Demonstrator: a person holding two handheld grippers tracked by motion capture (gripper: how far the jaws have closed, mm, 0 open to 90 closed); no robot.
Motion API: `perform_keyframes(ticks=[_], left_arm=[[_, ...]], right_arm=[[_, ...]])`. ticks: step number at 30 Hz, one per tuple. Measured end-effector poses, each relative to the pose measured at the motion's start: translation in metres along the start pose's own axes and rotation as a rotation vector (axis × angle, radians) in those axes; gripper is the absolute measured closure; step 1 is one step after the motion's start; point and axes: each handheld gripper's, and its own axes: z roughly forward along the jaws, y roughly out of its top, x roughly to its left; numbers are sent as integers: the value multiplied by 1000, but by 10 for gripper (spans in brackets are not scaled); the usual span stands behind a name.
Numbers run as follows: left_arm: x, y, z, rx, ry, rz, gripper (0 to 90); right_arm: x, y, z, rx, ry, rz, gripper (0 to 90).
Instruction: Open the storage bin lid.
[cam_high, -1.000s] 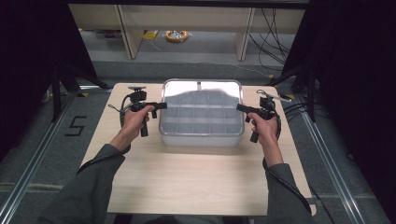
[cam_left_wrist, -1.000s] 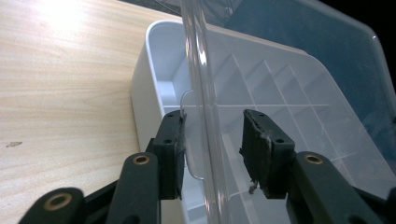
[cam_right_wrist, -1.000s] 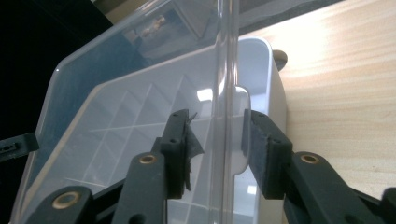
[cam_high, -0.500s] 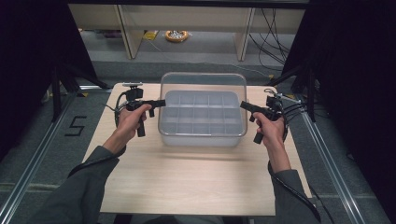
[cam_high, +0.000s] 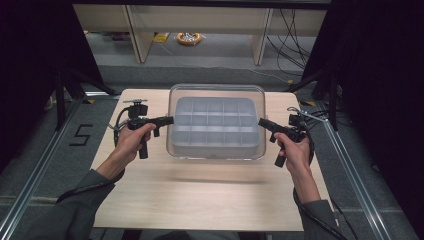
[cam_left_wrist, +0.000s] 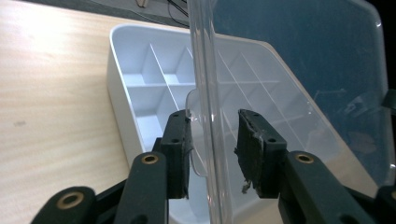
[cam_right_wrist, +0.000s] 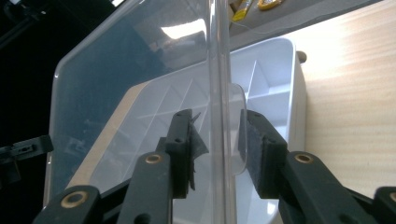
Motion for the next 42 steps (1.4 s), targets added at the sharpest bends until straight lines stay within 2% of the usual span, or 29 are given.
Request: perform_keyframes(ticks=[1,2,3,7,8,9,10,11,13,14,16,17,18,20,23,27,29,30,31,32,34,36,40,42], left_arm=[[0,-3,-2,2,-6,0,645],[1,-7,-5,4,-10,1,648],[2,-12,-8,5,-20,-8,653],[1,-24,-14,22,-22,10,652],[1,-24,-14,22,-22,10,654],[0,-27,-15,23,-30,6,654],[0,-30,-17,24,-31,7,655],[0,-33,-19,26,-33,7,654],[-2,-38,-23,29,-35,18,653],[-3,-42,-27,29,-44,18,654],[-3,-45,-30,29,-49,20,656],[-4,-48,-33,34,-49,26,657],[-4,-49,-35,36,-50,38,656],[-5,-54,-40,38,-55,37,656],[-5,-62,-44,57,-58,51,650],[-5,-77,-47,79,-56,48,649],[-5,-83,-49,86,-66,43,649],[-5,-86,-50,88,-66,39,650],[-4,-89,-50,91,-68,35,649],[-4,-91,-52,99,-76,32,648],[-3,-100,-55,108,-70,19,648],[-2,-104,-55,109,-78,16,648],[2,-117,-58,131,-67,6,643],[5,-123,-58,147,-68,-3,643]], right_arm=[[-1,-3,-2,-6,7,-17,663],[1,-7,-5,3,20,13,664],[1,-13,-9,-3,18,-20,667],[4,-23,-18,9,16,-33,667],[7,-25,-21,17,20,3,667],[7,-25,-21,17,20,3,667],[5,-28,-22,12,27,-34,667],[7,-30,-24,18,13,-40,667],[7,-34,-29,19,20,-59,667],[9,-39,-34,27,40,-33,667],[10,-41,-36,31,29,-37,667],[11,-46,-38,40,43,-11,667],[9,-50,-39,41,43,-46,667],[9,-56,-42,52,38,-39,667],[8,-67,-46,62,66,-26,666],[8,-77,-50,73,48,-29,666],[8,-81,-53,77,43,-29,667],[9,-82,-55,74,60,-8,667],[8,-85,-56,75,53,-28,667],[10,-87,-58,83,46,-8,666],[10,-94,-61,87,57,-26,667],[11,-97,-62,93,59,-23,667],[13,-106,-66,115,71,-25,666],[16,-112,-66,132,80,16,667]])
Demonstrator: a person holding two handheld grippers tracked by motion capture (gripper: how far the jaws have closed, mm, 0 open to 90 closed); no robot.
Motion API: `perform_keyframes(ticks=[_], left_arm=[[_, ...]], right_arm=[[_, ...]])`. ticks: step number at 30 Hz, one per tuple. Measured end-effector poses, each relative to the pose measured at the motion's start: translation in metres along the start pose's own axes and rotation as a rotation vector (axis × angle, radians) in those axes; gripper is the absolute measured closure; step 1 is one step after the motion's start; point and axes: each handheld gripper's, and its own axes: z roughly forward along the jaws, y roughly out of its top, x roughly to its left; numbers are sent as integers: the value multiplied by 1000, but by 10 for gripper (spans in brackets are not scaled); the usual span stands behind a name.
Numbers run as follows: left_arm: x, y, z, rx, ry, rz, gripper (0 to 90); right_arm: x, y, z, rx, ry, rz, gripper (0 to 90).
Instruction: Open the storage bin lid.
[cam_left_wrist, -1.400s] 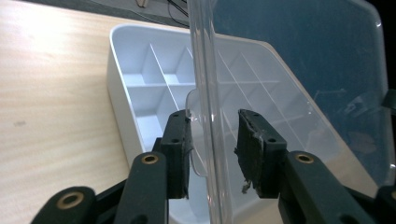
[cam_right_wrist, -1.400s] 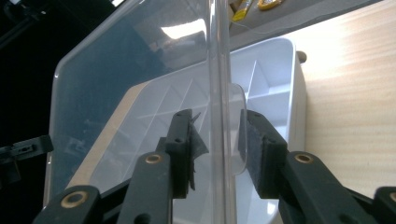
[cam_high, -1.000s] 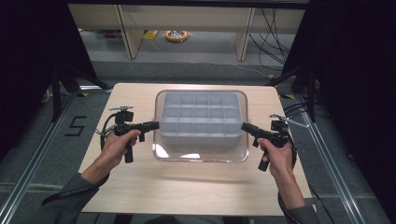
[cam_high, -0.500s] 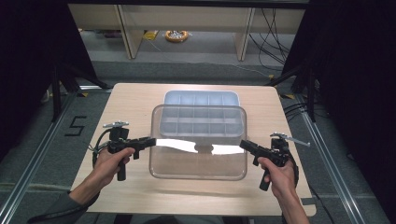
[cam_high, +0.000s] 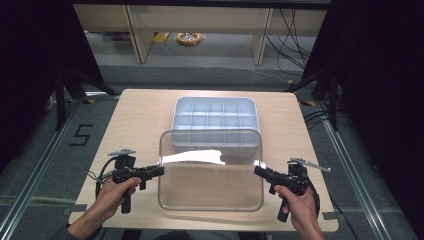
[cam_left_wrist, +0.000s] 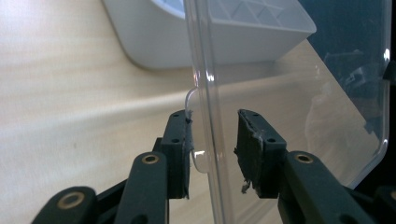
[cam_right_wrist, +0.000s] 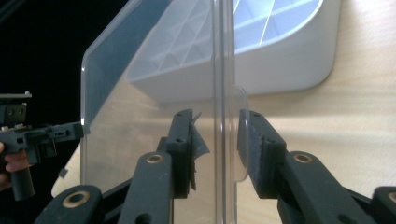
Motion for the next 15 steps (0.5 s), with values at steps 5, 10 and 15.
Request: perform_keyframes(ticks=[5,10,15], left_arm=[[5,-11,0,13,8,-23,640],[8,-21,-2,32,1,-32,640],[10,-28,-1,51,-1,-41,641]], right_arm=[[-5,-17,8,30,-11,-31,662],[-9,-25,10,46,-11,-27,659],[-11,-30,10,56,-12,-15,659]])
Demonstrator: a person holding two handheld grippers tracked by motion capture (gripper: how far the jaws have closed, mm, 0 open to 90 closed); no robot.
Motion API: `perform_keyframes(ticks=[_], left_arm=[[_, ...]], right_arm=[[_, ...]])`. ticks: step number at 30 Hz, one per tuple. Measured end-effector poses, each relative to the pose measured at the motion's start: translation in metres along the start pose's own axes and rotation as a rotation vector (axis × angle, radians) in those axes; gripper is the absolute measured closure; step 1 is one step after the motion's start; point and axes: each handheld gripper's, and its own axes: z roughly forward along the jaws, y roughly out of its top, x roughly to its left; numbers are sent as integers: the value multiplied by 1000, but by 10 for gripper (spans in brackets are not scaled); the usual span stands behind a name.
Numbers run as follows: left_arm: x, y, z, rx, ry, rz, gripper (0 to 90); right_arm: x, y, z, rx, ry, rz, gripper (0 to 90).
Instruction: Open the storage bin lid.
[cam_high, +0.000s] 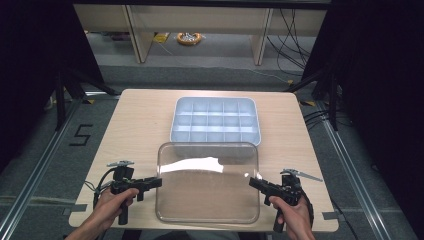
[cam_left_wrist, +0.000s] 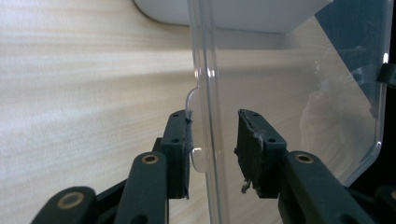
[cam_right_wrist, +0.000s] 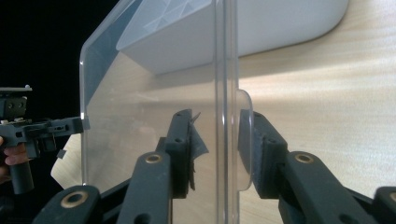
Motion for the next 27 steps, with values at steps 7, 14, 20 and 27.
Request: perform_keyframes(ticks=[7,14,20,27], left_arm=[[2,-9,3,13,18,1,641],[4,-11,5,21,12,-6,640],[4,-12,6,18,17,-4,640],[5,-13,10,33,27,10,628]], right_arm=[[-2,-8,4,38,2,77,651],[-10,-13,7,34,3,43,647],[-15,-18,11,52,12,81,639],[-23,-21,18,59,-5,69,627]])
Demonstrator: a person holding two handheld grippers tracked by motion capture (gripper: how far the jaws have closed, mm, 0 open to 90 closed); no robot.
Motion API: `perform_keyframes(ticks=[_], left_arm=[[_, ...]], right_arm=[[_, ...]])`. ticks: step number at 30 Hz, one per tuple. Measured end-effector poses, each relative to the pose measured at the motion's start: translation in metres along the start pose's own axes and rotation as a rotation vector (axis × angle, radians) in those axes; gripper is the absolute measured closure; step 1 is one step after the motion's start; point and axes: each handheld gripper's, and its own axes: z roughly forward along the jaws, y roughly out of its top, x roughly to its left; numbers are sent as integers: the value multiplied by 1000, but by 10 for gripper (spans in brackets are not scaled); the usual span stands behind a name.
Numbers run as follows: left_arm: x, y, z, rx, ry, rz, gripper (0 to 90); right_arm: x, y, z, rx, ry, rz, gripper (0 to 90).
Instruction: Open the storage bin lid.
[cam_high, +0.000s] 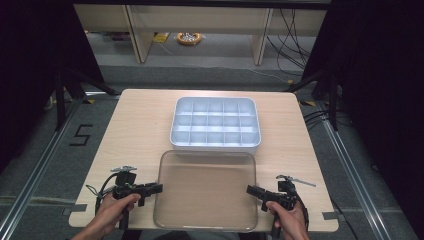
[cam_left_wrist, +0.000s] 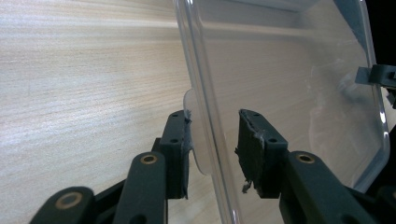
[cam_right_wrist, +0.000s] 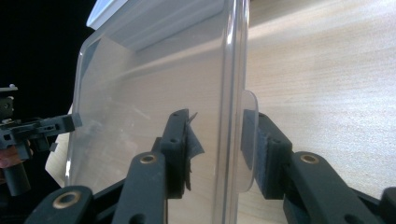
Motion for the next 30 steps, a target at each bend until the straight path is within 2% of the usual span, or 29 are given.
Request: perform_keyframes(ticks=[1,2,3,5,6,8,9,15,17,23,27,28,29,30], left_arm=[[0,0,1,2,3,2,624],[0,-1,2,5,3,0,617],[1,-1,3,13,2,6,615],[0,-1,5,17,11,4,610],[0,-1,6,18,11,9,603],[0,0,6,21,12,9,602],[1,0,7,22,14,10,600],[1,1,10,38,23,26,591],[1,0,11,42,21,33,587],[1,2,13,44,36,65,578],[2,1,15,53,46,66,572],[3,1,16,55,49,67,569],[3,1,16,55,52,69,566],[3,1,16,57,52,70,570]], right_arm=[[-1,0,1,-5,-4,-13,624],[-3,0,2,9,-6,1,621],[0,0,1,20,-7,50,619],[-2,1,2,17,2,38,617],[0,1,3,32,-9,66,613],[0,2,3,42,-5,82,610],[-4,2,5,28,-15,31,608],[-9,1,10,20,-13,-20,595],[-8,1,9,35,-32,0,590],[-7,1,12,33,-38,-13,568],[-6,2,12,45,-57,-22,562],[-1,1,10,56,-55,37,559],[0,2,10,60,-47,46,559],[-1,2,10,59,-53,27,555]])
